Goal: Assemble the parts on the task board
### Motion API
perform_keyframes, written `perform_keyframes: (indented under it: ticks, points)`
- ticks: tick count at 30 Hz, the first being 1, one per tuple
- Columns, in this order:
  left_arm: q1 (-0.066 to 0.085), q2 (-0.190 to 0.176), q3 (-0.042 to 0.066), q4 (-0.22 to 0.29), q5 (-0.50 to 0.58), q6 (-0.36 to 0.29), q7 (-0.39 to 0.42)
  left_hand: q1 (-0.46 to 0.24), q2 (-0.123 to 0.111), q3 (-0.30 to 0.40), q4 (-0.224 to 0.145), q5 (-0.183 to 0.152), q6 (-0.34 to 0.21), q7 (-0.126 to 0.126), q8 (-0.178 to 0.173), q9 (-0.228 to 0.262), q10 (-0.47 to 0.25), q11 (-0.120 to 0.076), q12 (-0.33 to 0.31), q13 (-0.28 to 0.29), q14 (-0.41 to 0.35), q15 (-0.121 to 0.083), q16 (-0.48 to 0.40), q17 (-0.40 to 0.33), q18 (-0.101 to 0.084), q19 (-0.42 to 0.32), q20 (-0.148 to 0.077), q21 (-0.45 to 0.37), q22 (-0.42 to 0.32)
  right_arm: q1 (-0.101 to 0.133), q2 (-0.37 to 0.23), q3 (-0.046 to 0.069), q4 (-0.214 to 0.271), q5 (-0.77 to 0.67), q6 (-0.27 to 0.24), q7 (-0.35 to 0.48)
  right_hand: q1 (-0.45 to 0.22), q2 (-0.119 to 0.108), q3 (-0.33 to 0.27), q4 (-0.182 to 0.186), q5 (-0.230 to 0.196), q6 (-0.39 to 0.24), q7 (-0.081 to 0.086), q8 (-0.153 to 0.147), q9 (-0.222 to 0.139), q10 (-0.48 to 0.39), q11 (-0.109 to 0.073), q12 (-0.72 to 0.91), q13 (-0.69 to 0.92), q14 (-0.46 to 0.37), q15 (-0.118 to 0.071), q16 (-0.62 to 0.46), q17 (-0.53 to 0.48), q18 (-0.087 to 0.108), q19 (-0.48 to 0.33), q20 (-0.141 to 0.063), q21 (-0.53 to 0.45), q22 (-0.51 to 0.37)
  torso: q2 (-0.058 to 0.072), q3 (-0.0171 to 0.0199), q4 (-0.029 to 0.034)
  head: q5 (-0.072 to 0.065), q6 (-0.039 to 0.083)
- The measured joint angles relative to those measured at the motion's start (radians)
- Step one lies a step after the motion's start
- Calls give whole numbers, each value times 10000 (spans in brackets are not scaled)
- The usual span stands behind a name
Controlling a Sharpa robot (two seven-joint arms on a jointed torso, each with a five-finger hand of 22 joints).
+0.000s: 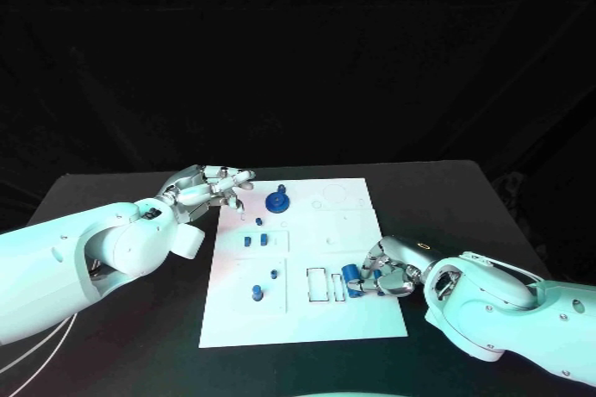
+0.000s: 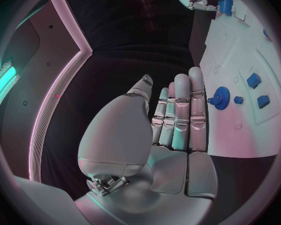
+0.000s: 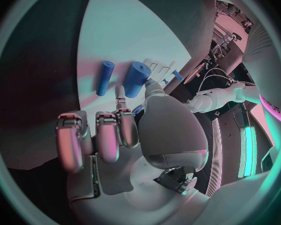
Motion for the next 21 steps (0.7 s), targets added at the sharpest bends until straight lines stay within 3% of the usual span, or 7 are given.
perform_keyframes:
  ticks: [13,17,21]
  points:
    - [0,-27,0,13,-73,52,-21,0,0,-25,25,0,0,0,0,0,0,0,0,-2,0,0,0,1,-1,0,0,0,1,-230,362,116,-202,-479,132,-147,4,4,-56,-56,-81,3,37,17,133,0,0,-41,-1,0,1,0,-1,0,0,0,0,-1,-6,1,-13,56,0]
    - [0,-47,0,14,-82,67,-35,0,0,-53,-2,0,0,0,0,1,1,0,0,-2,0,0,0,-11,-1,0,0,1,-11,-276,388,125,-205,-639,70,-180,162,157,-84,-83,-74,17,50,20,141,0,0,-41,-2,0,1,0,-1,0,0,0,0,-2,-6,7,-13,58,20]
    - [0,-51,0,14,-88,77,-47,0,0,-53,-2,0,0,0,0,-5,-9,10,0,6,1,0,0,-11,-1,0,0,1,-12,-308,386,118,-172,-765,-12,-212,371,228,-140,-111,233,-1,33,30,197,0,0,-41,-2,0,1,0,-2,1,0,0,0,-2,-6,7,-14,52,45]
